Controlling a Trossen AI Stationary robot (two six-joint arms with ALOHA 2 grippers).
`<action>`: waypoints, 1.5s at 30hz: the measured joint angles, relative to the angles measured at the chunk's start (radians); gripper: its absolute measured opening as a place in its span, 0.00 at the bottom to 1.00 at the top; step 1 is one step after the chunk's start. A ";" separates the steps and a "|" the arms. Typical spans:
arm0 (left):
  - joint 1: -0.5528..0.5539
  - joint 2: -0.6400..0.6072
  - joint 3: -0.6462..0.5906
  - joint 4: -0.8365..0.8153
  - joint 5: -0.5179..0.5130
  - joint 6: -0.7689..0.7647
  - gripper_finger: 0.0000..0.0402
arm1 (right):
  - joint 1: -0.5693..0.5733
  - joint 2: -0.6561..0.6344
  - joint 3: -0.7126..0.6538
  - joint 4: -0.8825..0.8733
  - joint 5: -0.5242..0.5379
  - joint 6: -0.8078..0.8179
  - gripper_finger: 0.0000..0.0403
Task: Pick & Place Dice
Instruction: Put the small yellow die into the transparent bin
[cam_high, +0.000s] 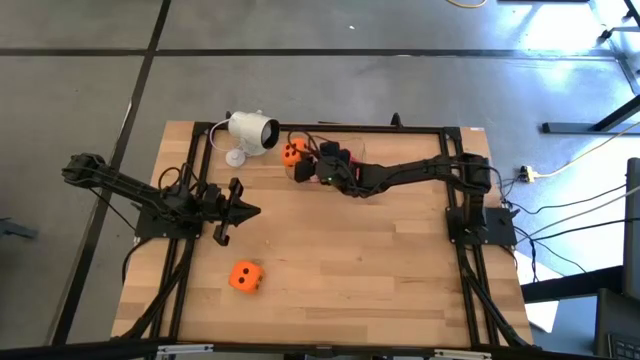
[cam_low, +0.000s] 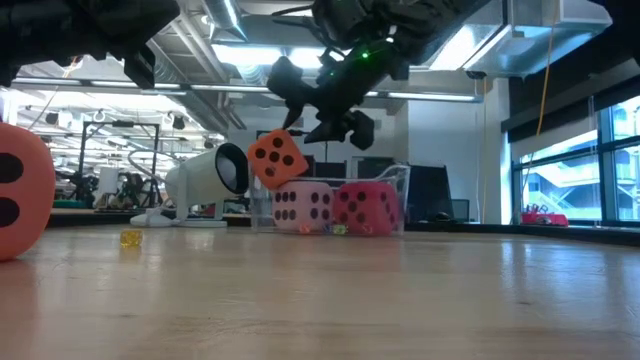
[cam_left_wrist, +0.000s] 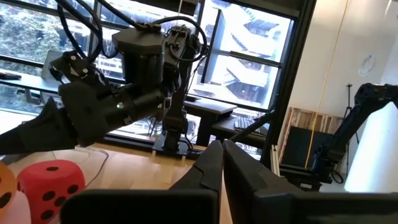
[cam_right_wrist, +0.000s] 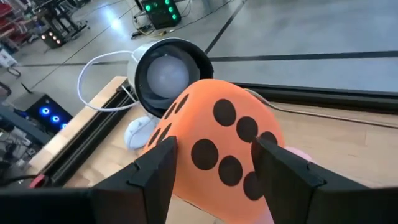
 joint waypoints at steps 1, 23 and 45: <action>0.000 0.000 0.000 0.000 0.000 0.000 0.02 | 0.000 0.000 0.000 -0.004 0.001 -0.007 0.52; 0.000 0.000 0.000 0.000 0.000 0.000 0.02 | 0.150 -0.187 -0.003 -0.313 0.001 -0.376 0.51; 0.000 0.000 0.000 0.000 0.000 0.000 0.03 | 0.394 -0.161 -0.003 -0.180 -0.198 -0.535 0.51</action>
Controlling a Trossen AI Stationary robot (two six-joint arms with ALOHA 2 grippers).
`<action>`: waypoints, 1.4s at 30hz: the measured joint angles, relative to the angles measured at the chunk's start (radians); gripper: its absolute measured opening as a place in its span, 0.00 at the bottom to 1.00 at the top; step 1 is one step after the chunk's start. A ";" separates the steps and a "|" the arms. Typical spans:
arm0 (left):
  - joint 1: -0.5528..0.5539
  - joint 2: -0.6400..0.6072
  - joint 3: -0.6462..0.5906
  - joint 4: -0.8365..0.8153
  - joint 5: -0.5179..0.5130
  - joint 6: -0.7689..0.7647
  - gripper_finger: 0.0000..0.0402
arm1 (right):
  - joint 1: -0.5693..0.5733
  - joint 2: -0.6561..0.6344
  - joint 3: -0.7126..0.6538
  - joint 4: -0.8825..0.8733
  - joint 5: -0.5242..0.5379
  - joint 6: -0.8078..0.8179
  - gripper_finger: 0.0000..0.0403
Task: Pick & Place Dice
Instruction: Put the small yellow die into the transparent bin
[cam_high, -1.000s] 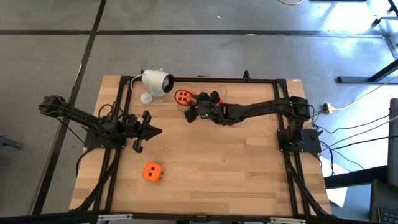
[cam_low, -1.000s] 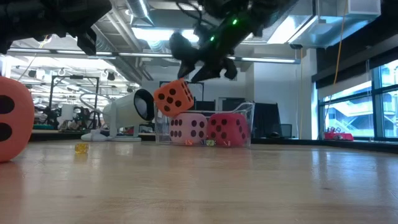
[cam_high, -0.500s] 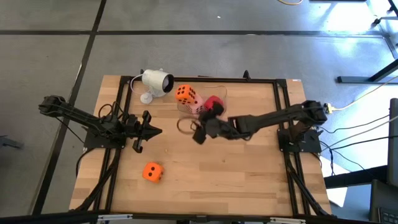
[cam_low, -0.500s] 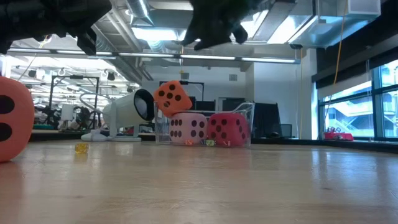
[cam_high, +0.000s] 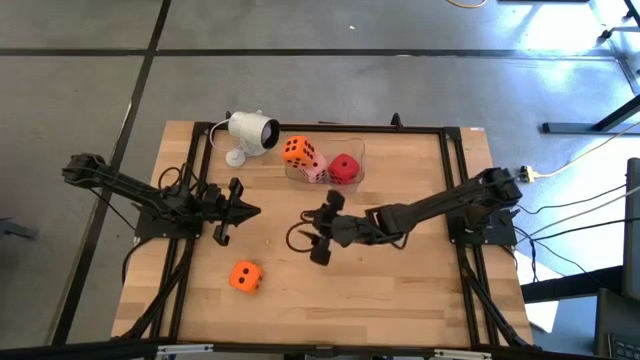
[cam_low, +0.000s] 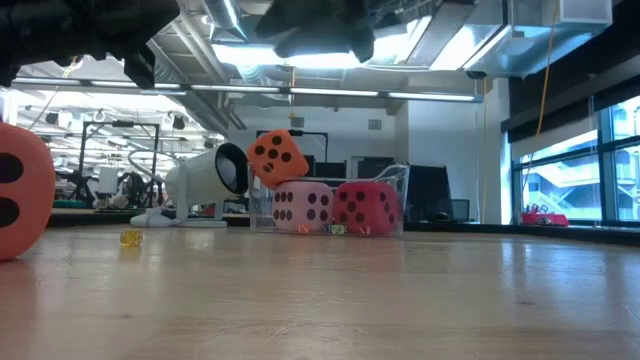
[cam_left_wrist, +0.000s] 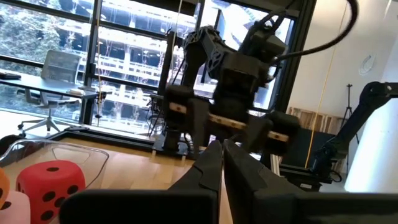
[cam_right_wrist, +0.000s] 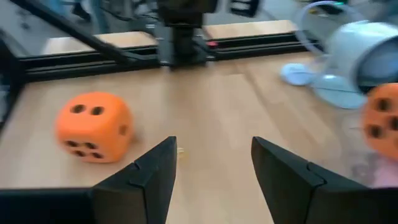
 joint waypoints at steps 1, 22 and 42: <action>0.000 0.000 0.000 0.000 0.000 0.000 0.03 | 0.000 0.014 0.000 0.023 -0.021 0.000 0.51; 0.000 0.000 0.000 0.000 0.000 0.000 0.03 | -0.108 0.375 0.237 0.295 -0.361 -0.228 0.51; 0.000 0.000 0.000 0.000 0.000 0.000 0.01 | -0.160 0.589 0.359 0.238 -0.460 -0.168 0.52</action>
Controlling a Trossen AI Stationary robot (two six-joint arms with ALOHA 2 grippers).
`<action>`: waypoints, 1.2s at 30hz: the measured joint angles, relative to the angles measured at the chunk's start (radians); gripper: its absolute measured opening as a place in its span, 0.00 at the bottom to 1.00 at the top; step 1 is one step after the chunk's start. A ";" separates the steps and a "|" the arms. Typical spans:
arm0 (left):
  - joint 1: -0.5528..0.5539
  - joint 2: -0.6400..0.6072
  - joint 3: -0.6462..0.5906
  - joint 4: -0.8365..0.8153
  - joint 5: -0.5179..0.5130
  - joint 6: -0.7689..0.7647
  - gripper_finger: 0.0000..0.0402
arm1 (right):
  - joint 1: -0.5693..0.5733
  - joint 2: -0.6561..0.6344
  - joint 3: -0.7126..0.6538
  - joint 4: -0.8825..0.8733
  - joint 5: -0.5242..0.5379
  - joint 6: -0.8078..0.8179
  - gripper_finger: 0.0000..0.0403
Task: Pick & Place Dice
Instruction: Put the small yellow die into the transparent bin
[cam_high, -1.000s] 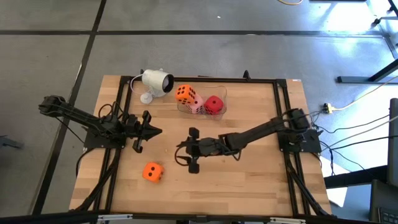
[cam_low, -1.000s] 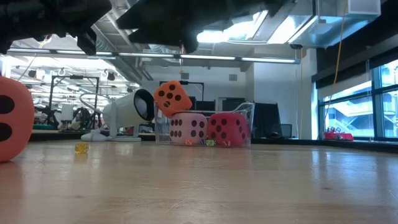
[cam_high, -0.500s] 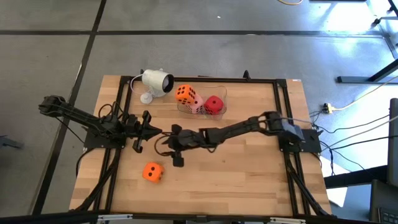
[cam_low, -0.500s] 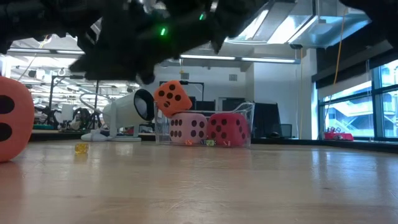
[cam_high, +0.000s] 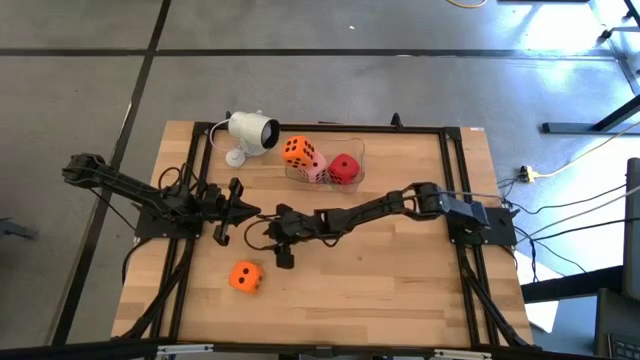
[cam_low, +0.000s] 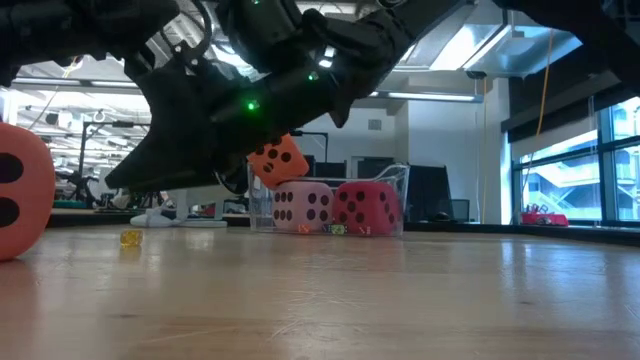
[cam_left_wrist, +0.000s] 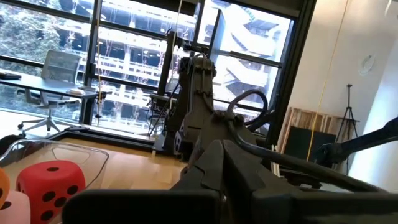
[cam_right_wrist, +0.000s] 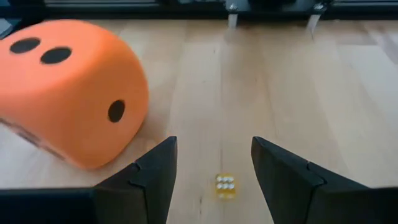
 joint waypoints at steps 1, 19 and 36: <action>0.000 0.000 0.000 0.000 0.000 0.000 0.01 | 0.000 0.000 0.000 -0.006 0.000 0.000 0.52; 0.000 0.000 0.000 0.000 0.000 0.000 0.02 | 0.001 0.082 -0.001 0.018 0.005 0.074 0.52; 0.000 0.000 0.000 0.000 0.000 0.000 0.02 | 0.001 0.089 0.000 0.016 0.027 0.085 0.21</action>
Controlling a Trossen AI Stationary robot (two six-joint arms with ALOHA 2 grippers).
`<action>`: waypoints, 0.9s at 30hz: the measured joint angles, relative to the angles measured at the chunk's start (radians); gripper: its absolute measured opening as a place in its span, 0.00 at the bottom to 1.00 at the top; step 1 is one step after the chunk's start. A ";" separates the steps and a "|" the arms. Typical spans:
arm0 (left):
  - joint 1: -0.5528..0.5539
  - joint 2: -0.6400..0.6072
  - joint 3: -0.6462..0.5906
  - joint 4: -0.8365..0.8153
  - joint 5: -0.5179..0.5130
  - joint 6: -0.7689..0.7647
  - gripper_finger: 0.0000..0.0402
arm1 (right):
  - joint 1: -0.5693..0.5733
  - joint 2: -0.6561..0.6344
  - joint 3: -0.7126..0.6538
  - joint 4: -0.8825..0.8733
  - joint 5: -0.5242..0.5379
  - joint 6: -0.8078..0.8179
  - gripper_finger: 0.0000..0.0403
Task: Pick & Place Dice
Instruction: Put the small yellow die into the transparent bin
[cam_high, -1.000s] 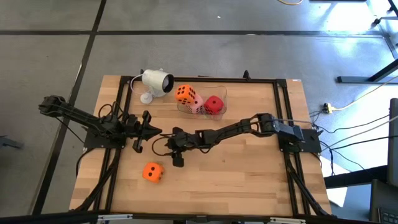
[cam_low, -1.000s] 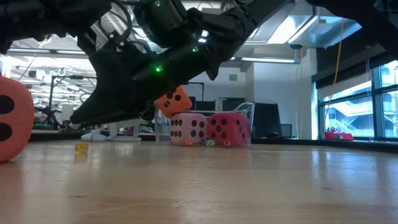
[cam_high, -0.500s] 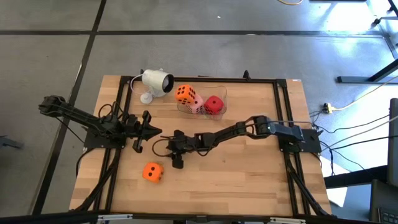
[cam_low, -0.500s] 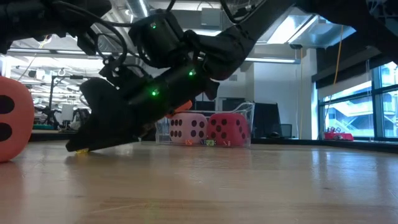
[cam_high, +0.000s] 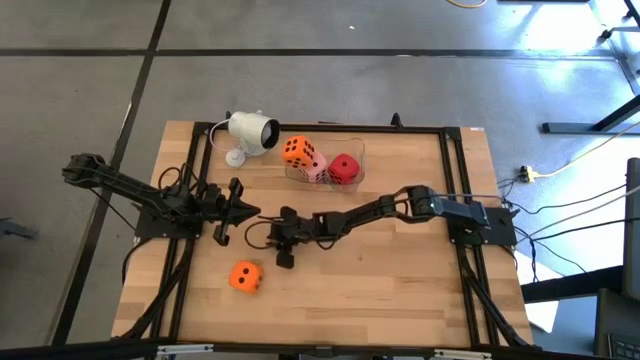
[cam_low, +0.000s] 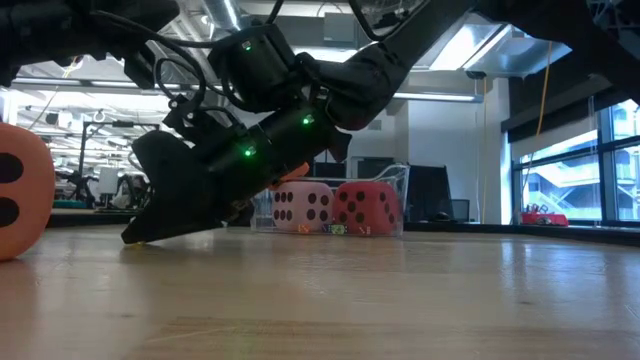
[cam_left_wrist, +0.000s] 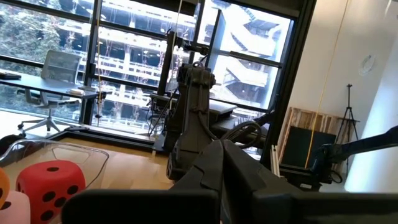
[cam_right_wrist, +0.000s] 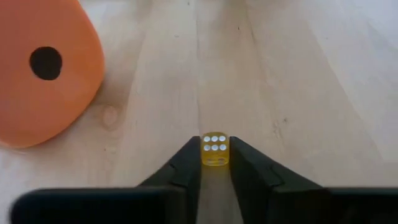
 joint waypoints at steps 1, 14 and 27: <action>0.000 0.000 0.000 0.000 0.000 0.000 0.02 | 0.000 0.000 0.000 0.000 -0.002 0.005 0.17; 0.000 0.000 0.000 0.000 0.000 0.000 0.02 | 0.017 -0.050 -0.002 0.023 -0.001 -0.005 0.13; 0.000 0.000 0.000 0.000 0.000 0.000 0.01 | 0.043 -0.263 -0.001 -0.266 0.219 -0.177 0.12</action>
